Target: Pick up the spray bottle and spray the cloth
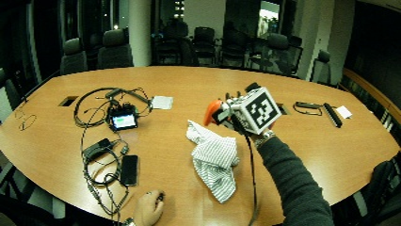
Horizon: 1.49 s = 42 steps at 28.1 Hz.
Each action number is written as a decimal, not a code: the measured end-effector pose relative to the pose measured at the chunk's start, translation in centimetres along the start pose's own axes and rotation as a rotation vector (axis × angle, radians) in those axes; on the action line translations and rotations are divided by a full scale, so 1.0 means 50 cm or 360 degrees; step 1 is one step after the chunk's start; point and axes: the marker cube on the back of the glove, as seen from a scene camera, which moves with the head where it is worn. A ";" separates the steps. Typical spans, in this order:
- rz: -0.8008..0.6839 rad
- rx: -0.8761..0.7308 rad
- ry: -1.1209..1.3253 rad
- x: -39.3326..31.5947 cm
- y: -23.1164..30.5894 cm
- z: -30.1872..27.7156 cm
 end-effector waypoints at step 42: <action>0.1417 0.0451 -0.1083 -0.040 0.041 0.145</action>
